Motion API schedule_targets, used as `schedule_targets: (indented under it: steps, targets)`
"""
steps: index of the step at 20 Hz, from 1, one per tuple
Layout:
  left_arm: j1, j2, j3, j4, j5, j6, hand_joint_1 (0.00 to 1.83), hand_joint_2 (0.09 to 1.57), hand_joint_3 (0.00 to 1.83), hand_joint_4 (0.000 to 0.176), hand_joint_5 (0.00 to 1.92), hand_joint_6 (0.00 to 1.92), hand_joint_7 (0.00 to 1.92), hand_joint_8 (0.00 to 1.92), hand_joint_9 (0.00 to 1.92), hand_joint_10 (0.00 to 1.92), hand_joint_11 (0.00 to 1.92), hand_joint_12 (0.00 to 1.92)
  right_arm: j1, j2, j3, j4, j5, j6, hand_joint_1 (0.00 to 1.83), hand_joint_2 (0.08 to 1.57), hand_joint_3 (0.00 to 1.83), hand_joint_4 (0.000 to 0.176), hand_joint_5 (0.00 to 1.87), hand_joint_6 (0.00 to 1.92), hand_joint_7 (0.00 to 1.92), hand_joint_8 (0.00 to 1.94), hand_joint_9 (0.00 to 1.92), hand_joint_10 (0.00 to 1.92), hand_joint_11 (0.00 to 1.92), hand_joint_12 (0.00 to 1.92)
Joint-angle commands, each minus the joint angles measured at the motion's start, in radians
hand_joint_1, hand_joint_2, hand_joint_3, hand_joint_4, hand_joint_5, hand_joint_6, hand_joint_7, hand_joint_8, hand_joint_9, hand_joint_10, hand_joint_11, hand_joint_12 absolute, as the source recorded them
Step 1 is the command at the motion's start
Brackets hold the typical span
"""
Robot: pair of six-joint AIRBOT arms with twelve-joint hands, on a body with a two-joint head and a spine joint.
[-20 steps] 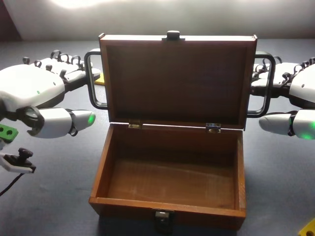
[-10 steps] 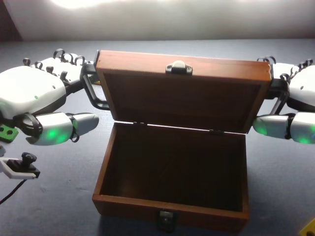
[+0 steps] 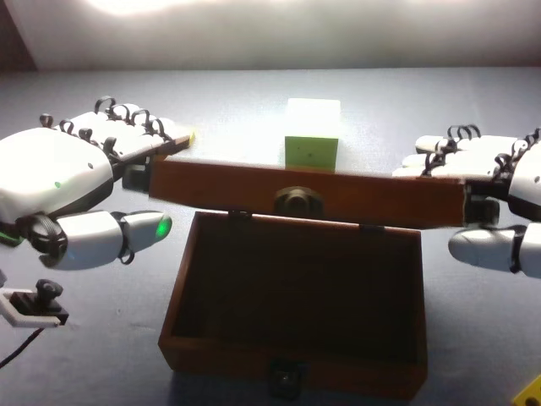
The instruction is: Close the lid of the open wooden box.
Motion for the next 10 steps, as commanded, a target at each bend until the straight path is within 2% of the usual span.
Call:
schedule_targets:
  steps: [1,3,4,5,6,7,10]
  targets:
    - [0.003,0.015,-0.007,-0.003,-0.149,-0.008,0.16,1.41,0.0,0.0,0.03,0.0,0.01,0.0,0.02,0.0,0.0,0.0,0.008,0.009,-0.005,0.041,0.149,0.016,0.26,1.44,0.0,0.0,0.24,0.0,0.19,0.0,0.08,0.0,0.19,0.06]
    - [0.026,0.035,-0.031,-0.009,-0.193,-0.008,0.09,1.41,0.0,0.0,0.05,0.0,0.05,0.01,0.04,0.01,0.02,0.01,0.007,0.018,-0.019,0.032,0.16,0.017,0.28,1.43,0.0,0.0,0.23,0.0,0.2,0.0,0.08,0.0,0.19,0.06]
    - [0.038,0.043,-0.039,-0.014,-0.21,-0.008,0.05,1.4,0.0,0.0,0.05,0.01,0.06,0.01,0.05,0.01,0.02,0.01,0.005,0.019,-0.023,0.032,0.166,0.017,0.26,1.43,0.0,0.014,0.23,0.0,0.2,0.0,0.08,0.0,0.17,0.06]
    - [0.052,0.051,-0.048,-0.02,-0.228,-0.008,0.06,1.41,0.0,0.0,0.06,0.0,0.06,0.01,0.05,0.0,0.02,0.01,0.001,0.02,-0.026,0.032,0.171,0.018,0.25,1.42,0.0,0.021,0.22,0.0,0.2,0.0,0.07,0.0,0.16,0.05]
    - [0.071,0.06,-0.058,-0.028,-0.244,-0.008,0.09,1.41,0.0,0.0,0.06,0.0,0.07,0.01,0.05,0.0,0.03,0.01,-0.003,0.02,-0.028,0.032,0.172,0.019,0.24,1.42,0.0,0.016,0.22,0.0,0.2,0.0,0.08,0.0,0.17,0.06]
    - [0.082,0.062,-0.063,-0.034,-0.253,-0.008,0.14,1.41,0.0,0.0,0.07,0.0,0.05,0.0,0.04,0.0,0.03,0.01,-0.005,0.02,-0.029,0.032,0.173,0.021,0.24,1.43,0.0,0.001,0.23,0.0,0.2,0.0,0.07,0.0,0.16,0.05]
    - [0.116,0.065,-0.072,-0.057,-0.276,-0.008,0.2,1.41,0.0,0.0,0.07,0.0,0.03,0.0,0.02,0.0,0.02,0.01,-0.027,0.018,-0.033,0.035,0.172,0.027,0.22,1.42,0.0,0.0,0.22,0.0,0.19,0.0,0.08,0.0,0.17,0.07]
